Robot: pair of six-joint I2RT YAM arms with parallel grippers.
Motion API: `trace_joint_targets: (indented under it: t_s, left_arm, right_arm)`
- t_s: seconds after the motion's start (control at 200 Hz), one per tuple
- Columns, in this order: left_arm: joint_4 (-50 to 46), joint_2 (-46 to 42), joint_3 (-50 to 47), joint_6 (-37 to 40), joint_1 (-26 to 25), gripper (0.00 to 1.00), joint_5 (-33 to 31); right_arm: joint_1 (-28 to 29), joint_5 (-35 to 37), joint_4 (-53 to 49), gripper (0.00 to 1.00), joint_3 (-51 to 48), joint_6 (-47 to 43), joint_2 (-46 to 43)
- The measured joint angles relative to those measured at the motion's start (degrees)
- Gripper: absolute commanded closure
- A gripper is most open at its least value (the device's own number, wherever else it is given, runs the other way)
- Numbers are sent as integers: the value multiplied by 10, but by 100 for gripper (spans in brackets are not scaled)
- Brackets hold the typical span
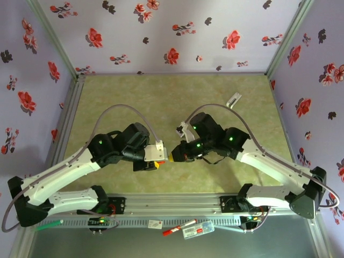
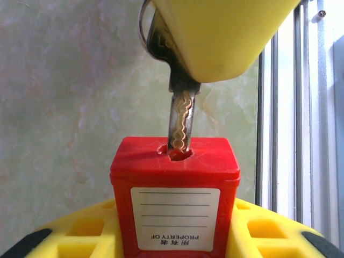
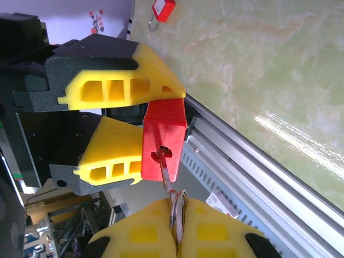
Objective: Unlock with the key
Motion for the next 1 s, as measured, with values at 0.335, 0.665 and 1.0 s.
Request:
trace_joint_targets:
  t_s: [0.335,0.665,1.0]
  left_arm:
    - [-48,33,28,-13,0,100,14]
    - [-80,69,60,-30,-11,100,13]
    - [-94,65,55,3,-65,100,-77]
  right_arm:
    - [16,14,-8,100,4,-32,12]
    - [16,17,-16,100,1,-70,9]
    - [15,-22,37,100,-45,-46,9]
